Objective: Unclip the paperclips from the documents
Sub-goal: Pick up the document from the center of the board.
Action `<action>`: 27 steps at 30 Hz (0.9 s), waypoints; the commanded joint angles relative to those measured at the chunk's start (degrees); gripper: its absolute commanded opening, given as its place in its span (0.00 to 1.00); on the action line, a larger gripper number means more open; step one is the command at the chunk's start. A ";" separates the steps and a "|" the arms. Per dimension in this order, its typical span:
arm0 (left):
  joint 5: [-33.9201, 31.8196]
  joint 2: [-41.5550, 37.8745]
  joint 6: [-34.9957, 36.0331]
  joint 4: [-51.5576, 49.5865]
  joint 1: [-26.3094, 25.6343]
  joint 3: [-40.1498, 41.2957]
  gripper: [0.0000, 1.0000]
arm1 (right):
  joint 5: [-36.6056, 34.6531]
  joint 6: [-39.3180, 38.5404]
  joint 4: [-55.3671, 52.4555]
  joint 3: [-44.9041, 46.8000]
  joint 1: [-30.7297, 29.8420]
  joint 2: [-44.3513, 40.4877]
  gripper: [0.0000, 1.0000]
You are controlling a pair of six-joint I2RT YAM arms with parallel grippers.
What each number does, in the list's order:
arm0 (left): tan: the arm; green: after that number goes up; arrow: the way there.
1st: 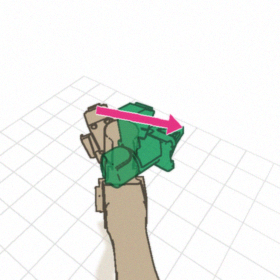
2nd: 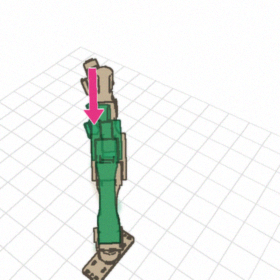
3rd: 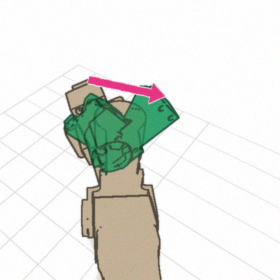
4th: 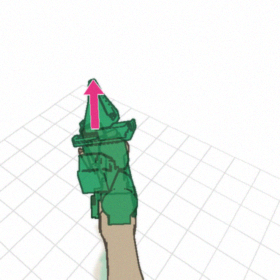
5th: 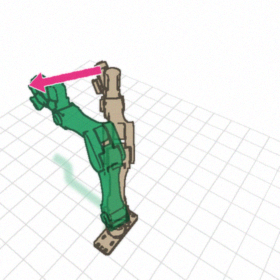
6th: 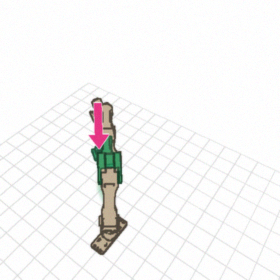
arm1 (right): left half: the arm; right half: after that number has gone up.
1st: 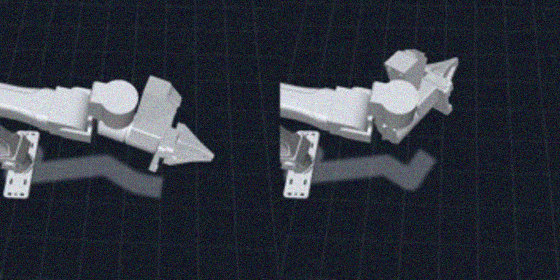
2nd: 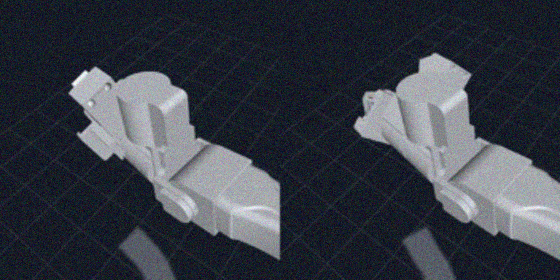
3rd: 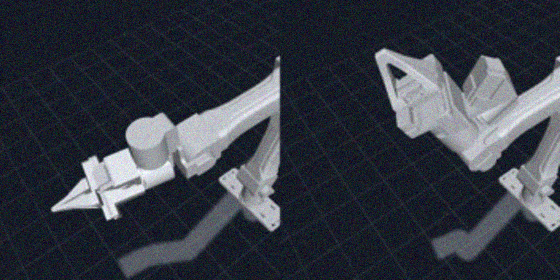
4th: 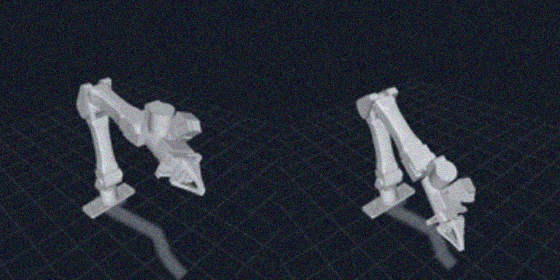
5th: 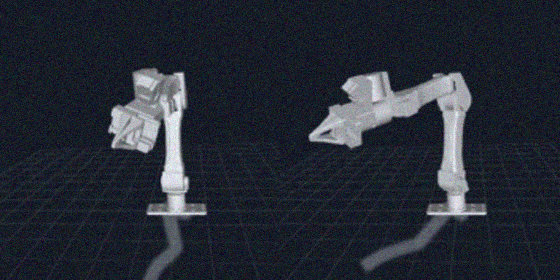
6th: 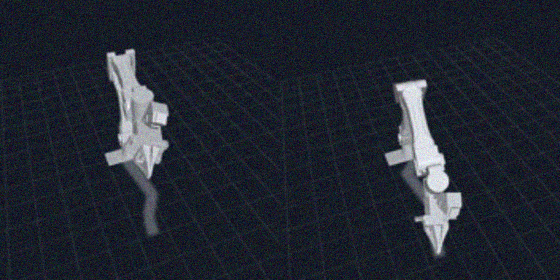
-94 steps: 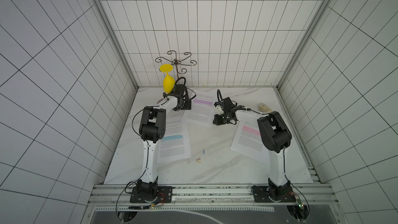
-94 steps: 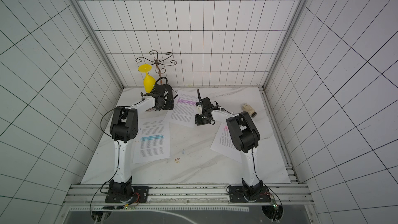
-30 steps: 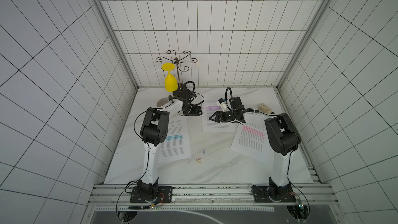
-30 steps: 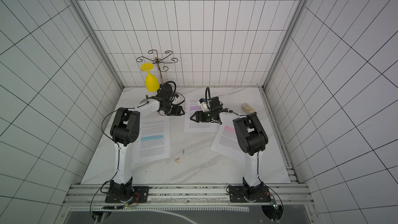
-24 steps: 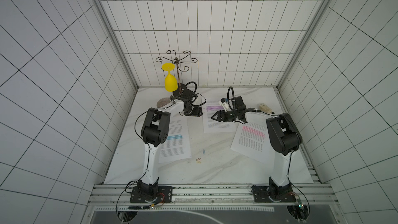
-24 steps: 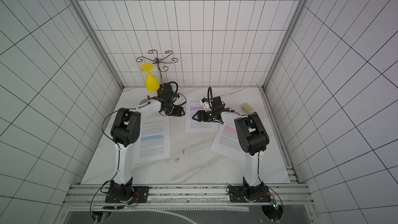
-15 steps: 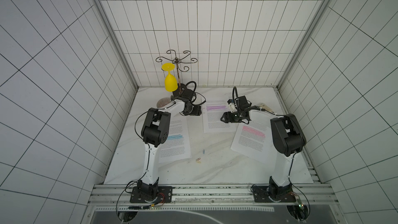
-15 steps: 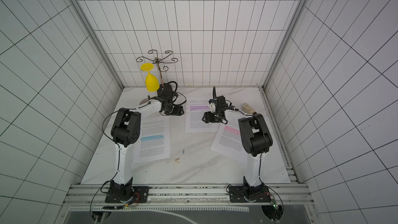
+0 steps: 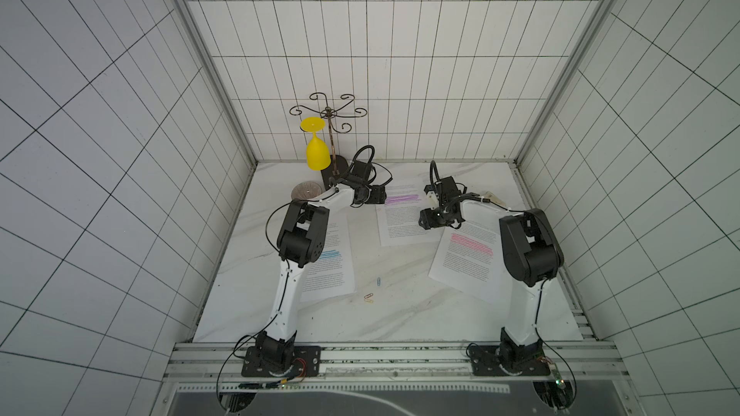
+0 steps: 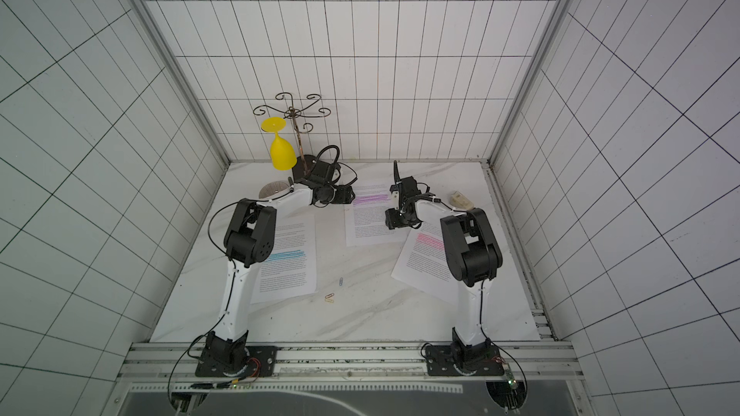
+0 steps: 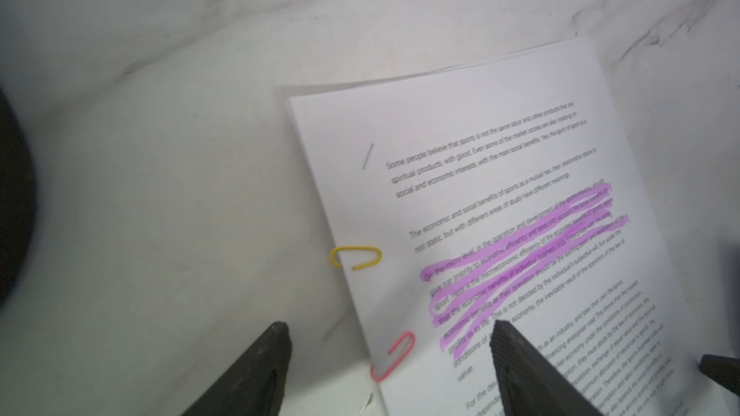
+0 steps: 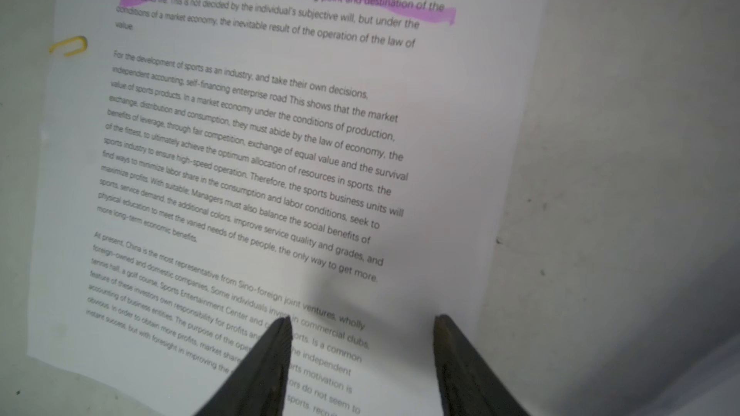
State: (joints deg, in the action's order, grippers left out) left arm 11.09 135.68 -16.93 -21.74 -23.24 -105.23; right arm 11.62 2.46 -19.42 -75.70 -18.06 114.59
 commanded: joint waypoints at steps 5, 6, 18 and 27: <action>-1.38 6.86 -4.55 0.96 -0.49 -4.33 0.81 | -2.70 -2.61 -1.25 -0.06 -2.46 3.54 0.47; -0.65 6.97 -5.00 1.27 -0.49 -4.24 0.81 | -2.79 -2.88 -0.94 0.42 -2.95 3.45 0.46; 20.14 0.23 -18.19 11.67 -0.50 5.76 0.81 | -2.41 -3.38 1.47 4.32 -4.39 2.75 0.46; 21.42 -2.83 -13.31 5.68 -0.69 9.51 0.74 | -0.65 -2.89 3.42 6.07 -4.87 1.70 0.44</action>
State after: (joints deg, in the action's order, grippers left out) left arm 31.55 134.17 -31.31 -11.22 -23.70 -97.93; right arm 8.88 -0.08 -12.19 -73.49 -21.80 114.89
